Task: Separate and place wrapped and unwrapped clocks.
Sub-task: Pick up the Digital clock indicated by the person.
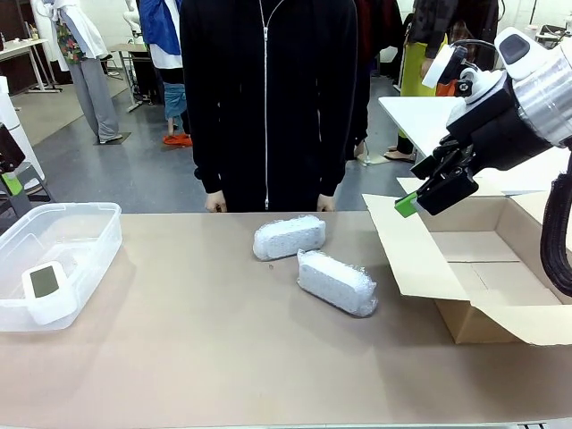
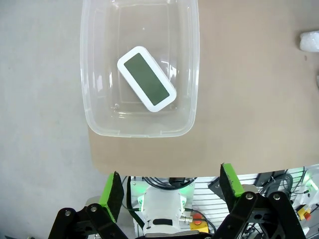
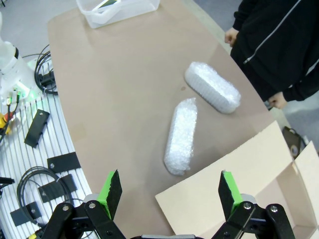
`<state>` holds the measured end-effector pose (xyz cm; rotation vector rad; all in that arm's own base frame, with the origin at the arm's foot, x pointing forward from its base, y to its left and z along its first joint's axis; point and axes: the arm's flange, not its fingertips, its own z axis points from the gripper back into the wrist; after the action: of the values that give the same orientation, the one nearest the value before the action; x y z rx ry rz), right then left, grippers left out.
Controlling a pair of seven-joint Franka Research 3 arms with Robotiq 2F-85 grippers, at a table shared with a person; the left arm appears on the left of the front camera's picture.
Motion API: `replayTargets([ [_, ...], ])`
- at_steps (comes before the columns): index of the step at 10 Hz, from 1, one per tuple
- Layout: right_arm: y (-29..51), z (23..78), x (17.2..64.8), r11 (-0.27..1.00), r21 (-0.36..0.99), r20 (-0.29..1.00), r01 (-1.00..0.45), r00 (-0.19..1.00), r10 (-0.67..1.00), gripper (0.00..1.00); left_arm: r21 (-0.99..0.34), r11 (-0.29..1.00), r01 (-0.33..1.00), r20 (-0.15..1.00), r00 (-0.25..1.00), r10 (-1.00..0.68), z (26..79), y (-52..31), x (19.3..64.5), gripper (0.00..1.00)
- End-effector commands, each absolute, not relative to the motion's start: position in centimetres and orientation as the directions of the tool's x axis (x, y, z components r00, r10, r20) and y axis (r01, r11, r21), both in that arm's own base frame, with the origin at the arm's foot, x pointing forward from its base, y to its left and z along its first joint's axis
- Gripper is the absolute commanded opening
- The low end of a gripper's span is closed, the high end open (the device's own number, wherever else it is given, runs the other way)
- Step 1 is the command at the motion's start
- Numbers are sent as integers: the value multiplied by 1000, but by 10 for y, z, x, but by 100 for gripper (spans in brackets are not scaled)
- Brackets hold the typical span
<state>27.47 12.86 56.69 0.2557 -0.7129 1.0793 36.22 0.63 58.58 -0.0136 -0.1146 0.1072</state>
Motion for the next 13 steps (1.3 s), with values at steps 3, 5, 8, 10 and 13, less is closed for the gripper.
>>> replayTargets([
  [3,129,566,275,461,-133,645,-877,277,712,100,-189,877,441,196,892,-407,594,-72,364,100],
  [5,129,566,275,461,-133,645,-877,277,712,100,-266,677,686,289,727,-623,590,-104,348,100],
  [8,129,566,275,461,-133,645,-877,277,712,100,-229,499,836,410,547,-729,590,-118,326,100],
  [10,129,566,275,461,-133,645,-877,277,712,100,-181,451,874,457,481,-748,594,-113,303,100],
  [13,129,566,275,461,-133,645,-877,277,712,100,-23,403,915,553,347,-757,579,-115,294,100],
])
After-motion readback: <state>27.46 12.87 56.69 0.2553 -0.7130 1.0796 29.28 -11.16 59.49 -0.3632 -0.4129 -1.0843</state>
